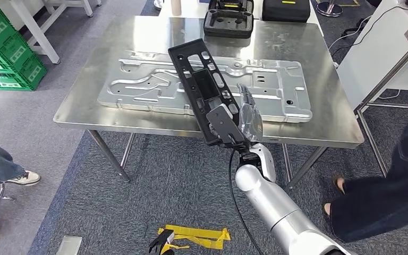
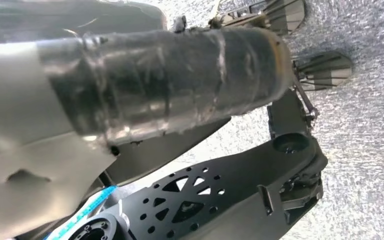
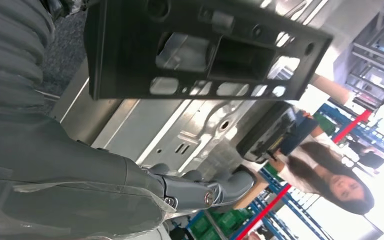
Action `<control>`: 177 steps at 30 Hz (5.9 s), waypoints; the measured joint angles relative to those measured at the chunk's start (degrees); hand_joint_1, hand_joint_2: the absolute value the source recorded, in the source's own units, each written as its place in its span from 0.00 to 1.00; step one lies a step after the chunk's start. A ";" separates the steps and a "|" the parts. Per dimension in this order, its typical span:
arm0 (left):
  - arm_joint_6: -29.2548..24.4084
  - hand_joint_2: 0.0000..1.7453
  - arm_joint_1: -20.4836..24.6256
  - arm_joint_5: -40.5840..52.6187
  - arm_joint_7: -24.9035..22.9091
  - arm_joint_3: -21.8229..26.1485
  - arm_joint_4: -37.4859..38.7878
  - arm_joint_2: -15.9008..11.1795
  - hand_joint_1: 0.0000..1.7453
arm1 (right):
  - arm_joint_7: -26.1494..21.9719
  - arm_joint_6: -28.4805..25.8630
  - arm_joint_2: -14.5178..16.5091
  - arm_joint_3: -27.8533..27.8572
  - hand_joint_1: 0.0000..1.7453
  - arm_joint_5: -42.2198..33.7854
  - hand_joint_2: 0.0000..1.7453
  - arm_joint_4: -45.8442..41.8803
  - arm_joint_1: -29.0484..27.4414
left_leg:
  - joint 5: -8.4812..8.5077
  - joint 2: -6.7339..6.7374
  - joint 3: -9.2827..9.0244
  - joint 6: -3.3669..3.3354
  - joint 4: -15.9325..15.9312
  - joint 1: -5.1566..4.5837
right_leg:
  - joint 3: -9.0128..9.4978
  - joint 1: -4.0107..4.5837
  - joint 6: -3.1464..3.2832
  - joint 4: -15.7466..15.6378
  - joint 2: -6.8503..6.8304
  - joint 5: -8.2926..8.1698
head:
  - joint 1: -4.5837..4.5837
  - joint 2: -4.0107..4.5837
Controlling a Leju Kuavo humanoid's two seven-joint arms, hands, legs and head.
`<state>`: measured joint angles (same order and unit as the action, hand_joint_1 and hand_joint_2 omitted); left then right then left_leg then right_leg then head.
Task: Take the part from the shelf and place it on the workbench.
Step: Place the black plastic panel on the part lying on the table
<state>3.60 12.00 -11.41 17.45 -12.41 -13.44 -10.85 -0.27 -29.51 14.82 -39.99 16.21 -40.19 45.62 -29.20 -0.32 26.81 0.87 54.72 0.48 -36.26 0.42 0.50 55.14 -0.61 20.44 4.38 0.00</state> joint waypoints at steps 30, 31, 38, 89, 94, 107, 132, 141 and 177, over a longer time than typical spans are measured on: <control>-0.36 0.00 -0.70 -1.63 0.79 0.07 0.00 -0.34 0.00 | 2.04 -1.21 -8.55 1.76 0.00 -1.41 1.00 -3.80 -5.16 | -1.11 -0.06 -0.25 0.52 1.03 -0.01 | -0.44 -0.24 -0.27 0.65 -0.06 0.62 | 0.12 0.00; -0.37 0.00 -0.78 -1.72 0.88 0.08 0.00 -0.34 0.00 | 2.15 -1.37 -9.12 2.01 0.00 -1.59 0.75 -3.93 -5.51 | -1.05 -0.15 -0.03 -0.07 0.69 -0.06 | -0.67 -0.28 -0.59 0.64 -0.11 0.18 | 0.10 0.00; -0.76 0.00 -0.86 -2.57 1.29 0.16 -0.01 -0.07 0.00 | 1.92 -2.34 -15.48 5.48 0.00 -4.58 0.00 -4.25 -10.55 | 1.90 -0.32 3.07 -2.48 0.50 0.20 | -6.65 -0.65 -2.67 16.52 0.16 9.64 | -0.43 0.00; -5.68 0.00 2.84 -4.93 5.91 13.41 -9.78 -7.87 0.00 | -1.31 19.71 -32.00 32.39 0.00 -23.00 1.00 26.64 -40.28 | -1.23 -0.14 3.37 -3.02 6.34 -2.46 | 4.22 -1.07 0.67 0.17 0.27 4.12 | 0.05 0.00; -5.92 0.00 6.04 2.15 -1.01 19.19 -20.56 -8.68 0.00 | -2.04 19.93 -31.67 32.42 0.00 -22.68 1.00 27.18 -40.56 | 1.90 -0.50 0.64 -3.99 -1.21 -3.38 | 3.44 -0.39 0.14 0.63 -0.21 3.67 | 0.30 0.00; -3.89 0.00 15.71 11.44 -10.29 21.58 -46.75 -9.93 0.00 | -3.14 20.17 -30.20 32.15 0.00 -20.34 1.00 27.59 -38.93 | 2.69 -0.31 4.03 -1.20 1.08 -0.69 | 3.61 -3.30 -3.95 1.76 0.33 5.07 | -0.45 0.00; 2.73 0.00 8.01 5.55 -2.48 16.01 -65.12 -7.48 0.00 | -3.73 20.16 -27.21 31.95 0.00 -21.85 1.00 27.94 -40.19 | 4.59 0.33 4.84 -3.91 -0.56 -1.50 | -4.38 -1.39 -2.84 16.72 1.12 11.86 | 0.32 0.00; -0.27 0.00 3.50 9.36 1.97 13.79 -44.62 -5.85 0.00 | -2.23 19.59 -26.04 31.97 0.00 -23.07 1.00 28.05 -40.07 | 3.57 0.39 4.53 -1.89 0.17 -1.85 | 4.32 -1.64 -1.01 0.08 1.02 4.93 | 0.44 0.00; -3.30 0.00 -3.36 -2.85 -1.03 18.23 -2.82 -5.00 0.00 | -4.33 16.72 -23.00 39.14 0.00 -33.63 0.00 28.67 -40.74 | -3.62 -0.31 10.09 -0.14 14.27 -0.67 | 8.10 -1.67 0.07 -1.81 0.43 6.07 | 1.36 0.00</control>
<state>0.31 8.64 -14.27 16.42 5.82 -16.26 -15.85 -4.60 -12.79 -8.18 -0.85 -17.42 -11.52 4.88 -32.81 -0.64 36.90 0.73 68.99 -0.20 -28.16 -1.25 0.57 53.33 -0.18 26.51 5.74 0.00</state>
